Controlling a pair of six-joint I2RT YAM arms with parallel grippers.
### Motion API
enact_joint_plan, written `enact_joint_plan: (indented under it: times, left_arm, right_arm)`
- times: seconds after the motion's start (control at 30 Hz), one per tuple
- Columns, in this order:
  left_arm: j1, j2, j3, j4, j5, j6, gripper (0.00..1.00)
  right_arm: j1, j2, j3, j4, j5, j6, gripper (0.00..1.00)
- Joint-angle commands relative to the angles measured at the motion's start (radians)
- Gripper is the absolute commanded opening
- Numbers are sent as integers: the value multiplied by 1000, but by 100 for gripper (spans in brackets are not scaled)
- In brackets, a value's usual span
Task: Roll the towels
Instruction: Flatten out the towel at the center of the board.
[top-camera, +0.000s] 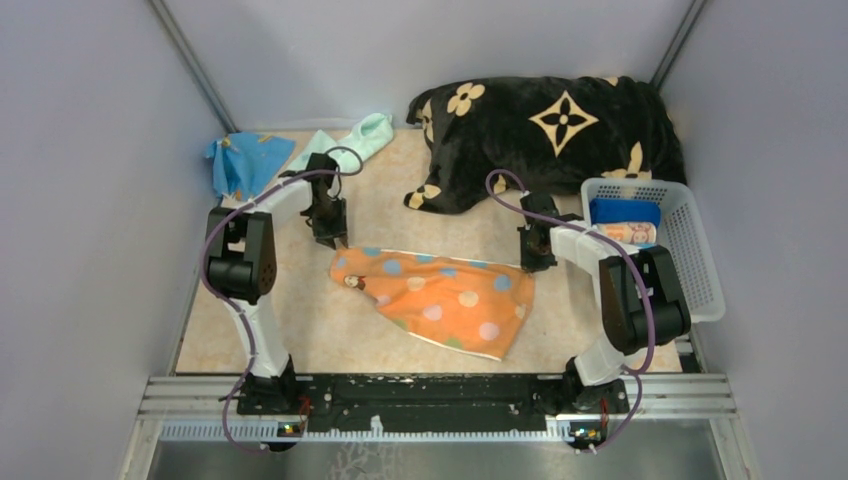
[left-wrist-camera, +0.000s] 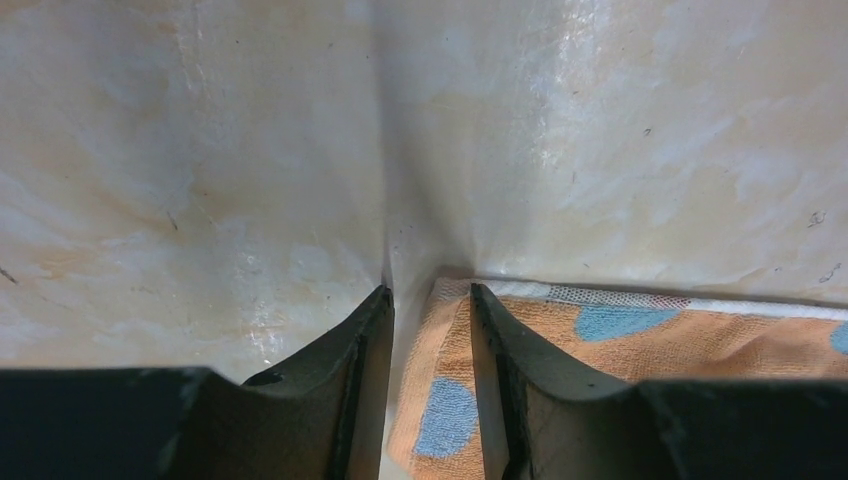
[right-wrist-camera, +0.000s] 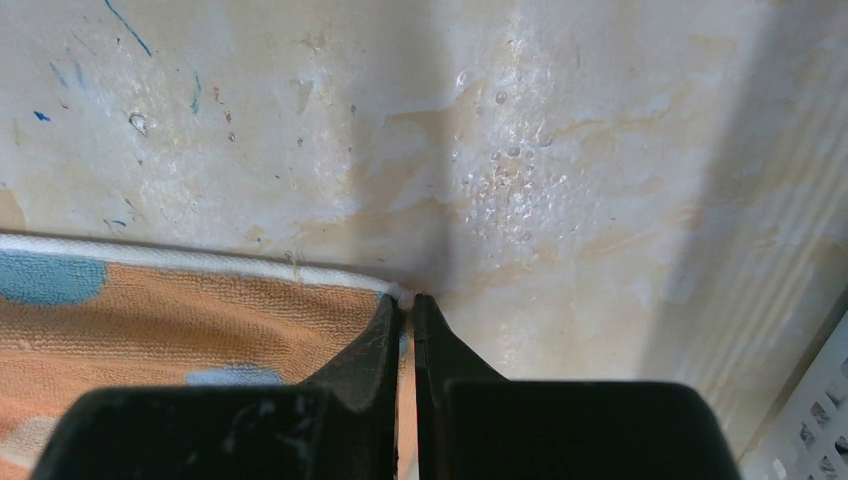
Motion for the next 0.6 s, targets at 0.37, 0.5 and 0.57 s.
enact_joint_plan:
  times: [0.37, 0.5, 0.57]
  left_arm:
    - [-75, 43, -83, -59, -45, -19, 20]
    - [-69, -38, -47, -53, -132, -22, 1]
    - [-66, -99, -9, -51, -179, -25, 0]
  right_arm:
    - [14, 31, -13, 53, 29, 16, 0]
    - [13, 14, 39, 32, 69, 13, 0]
    - [14, -14, 82, 16, 94, 6, 0]
